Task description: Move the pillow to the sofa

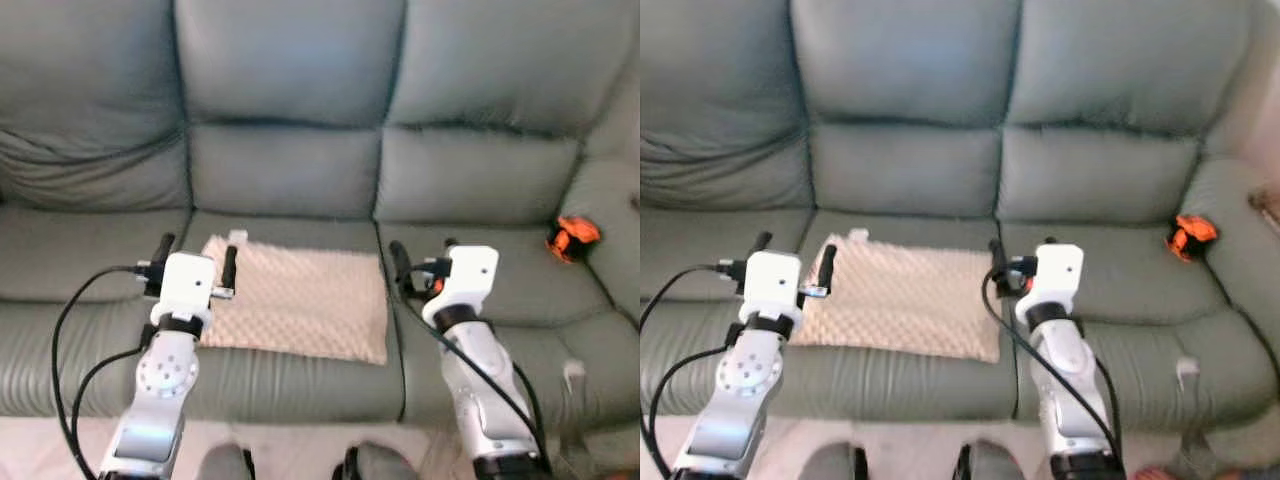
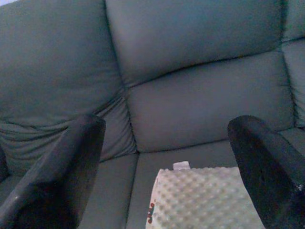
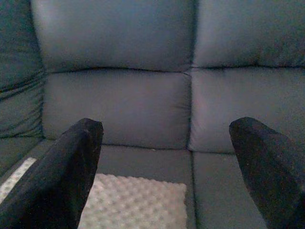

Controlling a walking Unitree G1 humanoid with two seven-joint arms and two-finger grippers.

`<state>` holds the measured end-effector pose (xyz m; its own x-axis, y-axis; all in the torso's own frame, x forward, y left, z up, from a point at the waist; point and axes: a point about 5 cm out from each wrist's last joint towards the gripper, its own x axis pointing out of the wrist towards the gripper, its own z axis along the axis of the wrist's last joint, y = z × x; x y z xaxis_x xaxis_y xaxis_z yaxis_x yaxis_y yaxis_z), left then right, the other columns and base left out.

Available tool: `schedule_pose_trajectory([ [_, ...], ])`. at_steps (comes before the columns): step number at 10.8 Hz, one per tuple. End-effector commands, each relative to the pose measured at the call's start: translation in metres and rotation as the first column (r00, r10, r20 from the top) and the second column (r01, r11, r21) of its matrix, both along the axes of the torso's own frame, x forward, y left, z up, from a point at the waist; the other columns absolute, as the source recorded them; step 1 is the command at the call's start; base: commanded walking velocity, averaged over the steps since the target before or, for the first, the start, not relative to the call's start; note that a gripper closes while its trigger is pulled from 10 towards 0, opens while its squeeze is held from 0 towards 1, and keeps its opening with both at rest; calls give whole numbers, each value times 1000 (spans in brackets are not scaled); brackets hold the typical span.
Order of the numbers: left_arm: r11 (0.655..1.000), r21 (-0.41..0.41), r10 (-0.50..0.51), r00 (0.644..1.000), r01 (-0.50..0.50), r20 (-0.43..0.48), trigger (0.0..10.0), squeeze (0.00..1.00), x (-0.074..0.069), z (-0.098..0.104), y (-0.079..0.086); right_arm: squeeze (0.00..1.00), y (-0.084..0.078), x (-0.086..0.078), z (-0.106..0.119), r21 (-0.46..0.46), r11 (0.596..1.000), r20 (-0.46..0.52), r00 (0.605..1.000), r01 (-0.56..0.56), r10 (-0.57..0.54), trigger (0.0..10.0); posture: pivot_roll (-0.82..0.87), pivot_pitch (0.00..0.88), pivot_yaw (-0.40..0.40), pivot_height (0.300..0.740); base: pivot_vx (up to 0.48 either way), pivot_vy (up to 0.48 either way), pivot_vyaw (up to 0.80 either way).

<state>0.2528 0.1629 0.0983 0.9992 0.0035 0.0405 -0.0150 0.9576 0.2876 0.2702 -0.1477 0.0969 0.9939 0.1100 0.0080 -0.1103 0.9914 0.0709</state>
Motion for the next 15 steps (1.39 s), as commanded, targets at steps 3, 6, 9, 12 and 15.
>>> schedule_pose_trajectory([
  [3,1000,-13,-21,999,21,-33,10000,0,-3,-3,-6,0,-5,2,2,-10,1000,-10,1000,11,-11,10000,-16,0,-43,740,0,0,0],
  [6,1000,-13,-16,999,15,-42,10000,0,-3,-2,-4,0,-3,0,0,-29,999,-12,1000,14,-15,10000,-9,0,-45,740,0,0,0],
  [9,1000,-20,-16,999,15,-40,10000,0,-1,1,-4,0,10,1,6,-73,995,22,997,-72,74,10000,-5,0,-47,740,0,0,800],
  [12,1000,-21,-17,999,16,-47,10000,0,-1,0,-4,0,14,-1,5,-41,993,16,994,-110,110,10000,-10,0,-45,740,0,0,800],
  [15,1000,-16,-10,999,9,-51,10000,0,0,-1,-2,0,16,0,5,-33,990,14,991,-134,135,10000,-10,0,-47,740,0,0,796],
])
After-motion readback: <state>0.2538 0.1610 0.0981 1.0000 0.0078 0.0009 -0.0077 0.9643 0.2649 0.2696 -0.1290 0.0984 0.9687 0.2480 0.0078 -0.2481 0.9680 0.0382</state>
